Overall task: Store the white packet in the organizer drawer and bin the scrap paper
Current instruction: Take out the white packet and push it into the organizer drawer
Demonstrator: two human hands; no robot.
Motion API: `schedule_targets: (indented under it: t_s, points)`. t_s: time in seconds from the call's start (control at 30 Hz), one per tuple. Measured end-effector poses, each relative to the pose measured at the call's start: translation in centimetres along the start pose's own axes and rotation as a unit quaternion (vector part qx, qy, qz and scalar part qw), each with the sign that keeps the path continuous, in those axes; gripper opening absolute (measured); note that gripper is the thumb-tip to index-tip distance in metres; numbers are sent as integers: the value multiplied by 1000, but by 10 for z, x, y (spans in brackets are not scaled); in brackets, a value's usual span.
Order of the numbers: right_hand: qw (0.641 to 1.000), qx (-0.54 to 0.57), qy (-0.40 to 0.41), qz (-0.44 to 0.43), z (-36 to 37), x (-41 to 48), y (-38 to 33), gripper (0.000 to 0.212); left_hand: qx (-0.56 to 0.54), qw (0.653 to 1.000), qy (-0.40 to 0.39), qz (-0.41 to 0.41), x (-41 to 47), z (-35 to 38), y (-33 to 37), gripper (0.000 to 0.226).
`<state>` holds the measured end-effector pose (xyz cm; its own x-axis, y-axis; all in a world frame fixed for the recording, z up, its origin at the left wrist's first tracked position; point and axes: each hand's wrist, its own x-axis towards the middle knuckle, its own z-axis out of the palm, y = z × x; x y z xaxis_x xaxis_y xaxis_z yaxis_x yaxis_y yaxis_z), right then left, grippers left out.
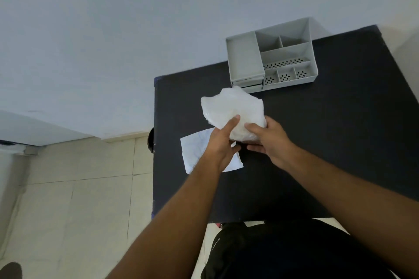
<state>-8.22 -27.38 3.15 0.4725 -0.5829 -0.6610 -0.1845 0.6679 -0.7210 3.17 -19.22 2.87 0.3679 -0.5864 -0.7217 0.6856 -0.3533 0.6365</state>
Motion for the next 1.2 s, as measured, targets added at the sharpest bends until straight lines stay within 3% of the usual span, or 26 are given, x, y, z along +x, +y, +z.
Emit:
schedule_targets:
  t_s: [0.17,0.3,0.57,0.67,0.93,1.1,1.2]
  points:
    - [1000,-14,-6,23,4,0,2,40,-21,996,73,43,2,-18,10,42]
    - [999,-32,35,21,3,3,1,49,-30,990,120,60,2,-28,13,38]
    - [996,-76,22,26,10,2,-2,15,-55,985,143,74,-3,-38,16,37]
    - [995,-87,50,9,14,4,-2,14,-52,987,131,82,-4,-38,22,39]
    - [970,-186,-128,-93,17,-10,-1,16,-39,981,149,114,-1,-43,34,34]
    - [931,-295,-149,-153,13,-13,12,16,-45,976,172,126,0,-48,38,39]
    - [924,-311,-160,-157,11,-15,13,29,-65,975,175,121,-1,-51,41,31]
